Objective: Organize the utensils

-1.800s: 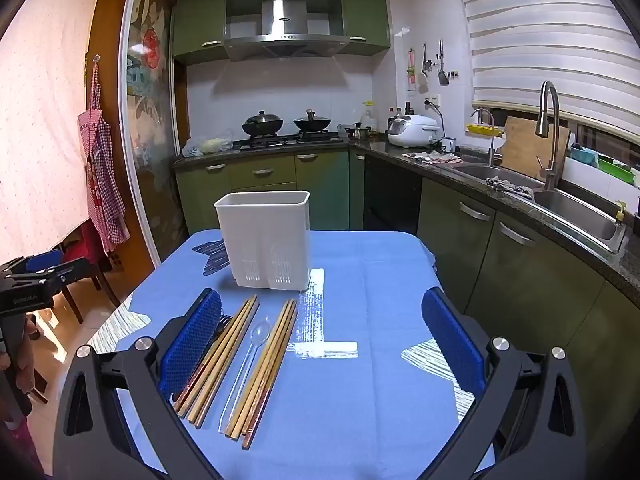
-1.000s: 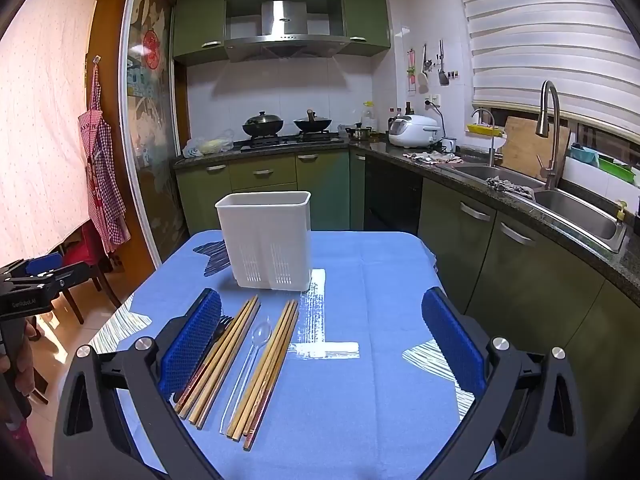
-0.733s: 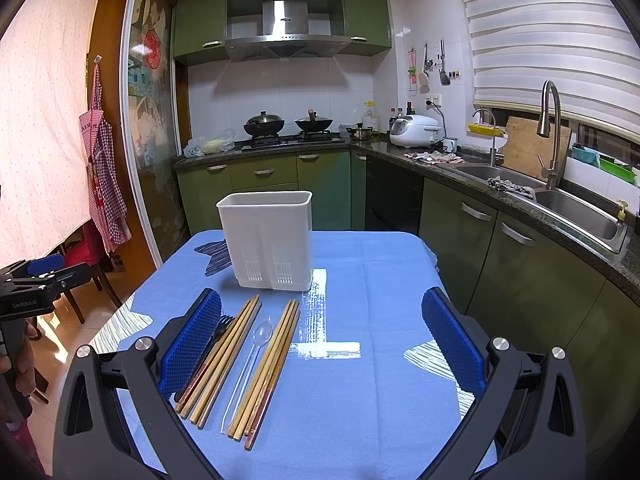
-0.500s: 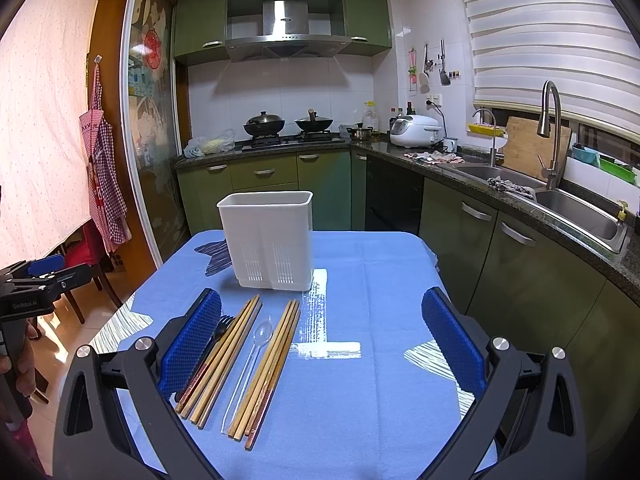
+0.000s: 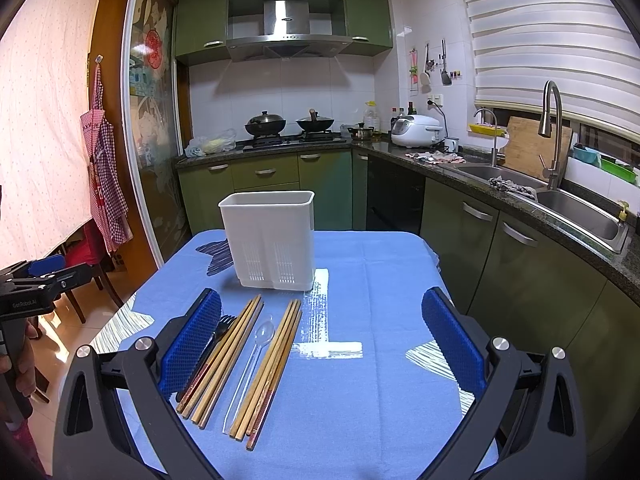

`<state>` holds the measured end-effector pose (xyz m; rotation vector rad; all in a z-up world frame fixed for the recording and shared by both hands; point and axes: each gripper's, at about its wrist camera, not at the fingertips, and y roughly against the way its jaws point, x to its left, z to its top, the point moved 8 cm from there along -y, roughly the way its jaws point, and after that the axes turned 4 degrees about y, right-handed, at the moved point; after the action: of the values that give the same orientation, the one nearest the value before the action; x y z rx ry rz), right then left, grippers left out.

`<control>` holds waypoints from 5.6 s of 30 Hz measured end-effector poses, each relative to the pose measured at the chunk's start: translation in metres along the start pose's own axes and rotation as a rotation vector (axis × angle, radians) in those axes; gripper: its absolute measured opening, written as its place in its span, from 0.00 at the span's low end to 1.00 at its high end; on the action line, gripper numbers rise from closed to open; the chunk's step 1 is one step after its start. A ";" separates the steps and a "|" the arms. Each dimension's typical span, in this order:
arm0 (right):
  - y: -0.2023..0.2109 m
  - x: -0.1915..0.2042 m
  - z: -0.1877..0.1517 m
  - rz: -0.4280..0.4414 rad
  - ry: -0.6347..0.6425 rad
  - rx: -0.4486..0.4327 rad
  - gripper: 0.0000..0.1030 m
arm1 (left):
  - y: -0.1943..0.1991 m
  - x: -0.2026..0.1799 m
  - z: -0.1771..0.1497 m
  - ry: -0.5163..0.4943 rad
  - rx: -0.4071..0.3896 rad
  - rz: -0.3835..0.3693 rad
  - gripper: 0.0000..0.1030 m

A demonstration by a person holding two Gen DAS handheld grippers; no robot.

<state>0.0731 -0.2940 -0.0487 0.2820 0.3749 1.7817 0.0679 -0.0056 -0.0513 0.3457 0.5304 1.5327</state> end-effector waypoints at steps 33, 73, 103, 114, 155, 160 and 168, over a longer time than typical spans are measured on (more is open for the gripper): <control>-0.004 0.009 -0.004 0.004 0.001 0.003 0.96 | -0.002 -0.003 -0.005 0.005 0.009 -0.009 0.94; -0.180 -0.019 -0.043 0.120 -0.035 0.595 0.39 | -0.170 -0.061 -0.061 -0.035 0.655 -0.062 0.33; -0.186 0.003 -0.043 0.151 0.014 0.609 0.38 | -0.198 -0.075 -0.089 -0.112 0.735 -0.005 0.09; -0.199 0.074 -0.069 0.291 0.065 0.765 0.35 | -0.193 -0.049 -0.074 -0.086 0.665 0.034 0.09; -0.206 0.103 -0.068 0.340 -0.024 0.740 0.09 | -0.150 -0.052 -0.032 -0.063 0.540 -0.065 0.09; -0.172 0.078 -0.011 0.368 -0.084 0.544 0.09 | -0.124 -0.071 0.024 -0.055 0.413 -0.132 0.09; -0.144 0.033 0.073 0.328 -0.114 0.286 0.09 | -0.123 -0.105 0.147 -0.025 0.110 -0.196 0.09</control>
<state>0.2211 -0.2234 -0.0394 0.6766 0.5249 2.0199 0.2539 -0.0966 0.0188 0.3852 0.6129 1.3116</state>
